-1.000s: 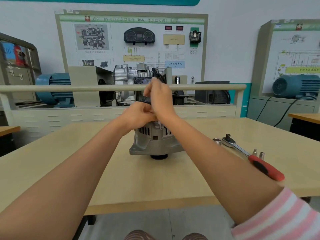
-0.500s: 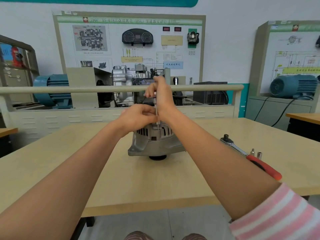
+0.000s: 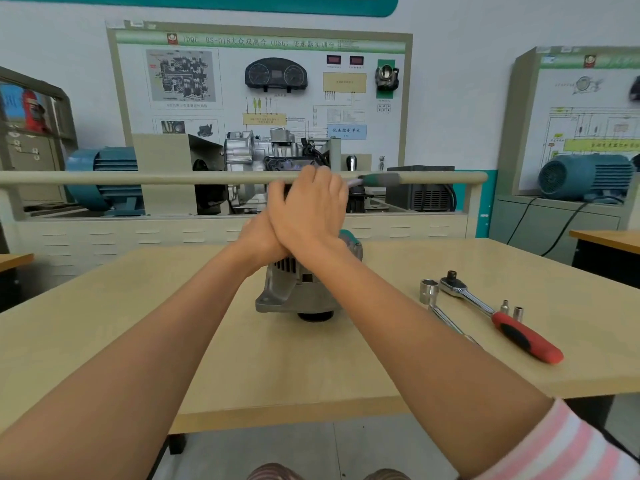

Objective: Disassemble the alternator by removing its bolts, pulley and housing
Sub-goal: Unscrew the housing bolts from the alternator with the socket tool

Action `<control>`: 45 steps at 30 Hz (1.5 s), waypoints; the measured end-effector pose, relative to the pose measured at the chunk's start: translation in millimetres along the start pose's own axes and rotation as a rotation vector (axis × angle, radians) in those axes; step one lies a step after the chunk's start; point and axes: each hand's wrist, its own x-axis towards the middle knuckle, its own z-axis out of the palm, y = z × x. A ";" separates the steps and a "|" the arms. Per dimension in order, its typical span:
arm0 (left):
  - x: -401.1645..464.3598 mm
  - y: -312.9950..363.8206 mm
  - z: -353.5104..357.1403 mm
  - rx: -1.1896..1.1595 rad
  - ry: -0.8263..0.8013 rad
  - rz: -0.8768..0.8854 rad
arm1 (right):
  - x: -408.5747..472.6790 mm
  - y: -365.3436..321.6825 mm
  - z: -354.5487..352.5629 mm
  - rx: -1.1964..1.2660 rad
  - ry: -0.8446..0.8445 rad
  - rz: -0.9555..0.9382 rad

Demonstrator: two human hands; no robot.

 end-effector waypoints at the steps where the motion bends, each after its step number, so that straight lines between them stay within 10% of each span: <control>1: 0.5 -1.1 0.1 -0.024 0.010 -0.011 | -0.3 -0.9 -1.0 -0.026 0.006 0.024; 7: 0.4 1.0 0.2 0.034 -0.021 -0.024 | 4.2 1.1 -0.9 0.242 0.022 0.013; 17: 1.8 0.8 -1.1 -0.119 -0.111 -0.087 | 37.2 26.0 -6.9 1.757 -0.459 0.545; 22: 3.5 0.7 2.7 -0.102 -0.088 -0.099 | 31.1 23.6 -6.0 1.577 -0.321 0.520; 27: 0.2 5.7 3.6 0.008 -0.028 -0.096 | 7.3 29.0 3.1 0.225 -0.098 -0.138; 29: 1.0 5.4 2.9 0.060 -0.051 -0.064 | 1.9 27.7 4.2 0.074 -0.007 -0.159; 34: 0.5 4.8 3.5 0.043 -0.027 -0.057 | 7.0 18.6 -2.3 0.430 -0.066 -0.111; 41: 4.0 -2.0 2.2 -0.091 -0.085 -0.081 | 35.3 21.8 -7.5 1.557 -0.374 0.493; 45: 2.0 -1.0 1.6 -0.119 -0.078 -0.087 | 34.7 14.3 -5.7 1.553 -0.462 0.463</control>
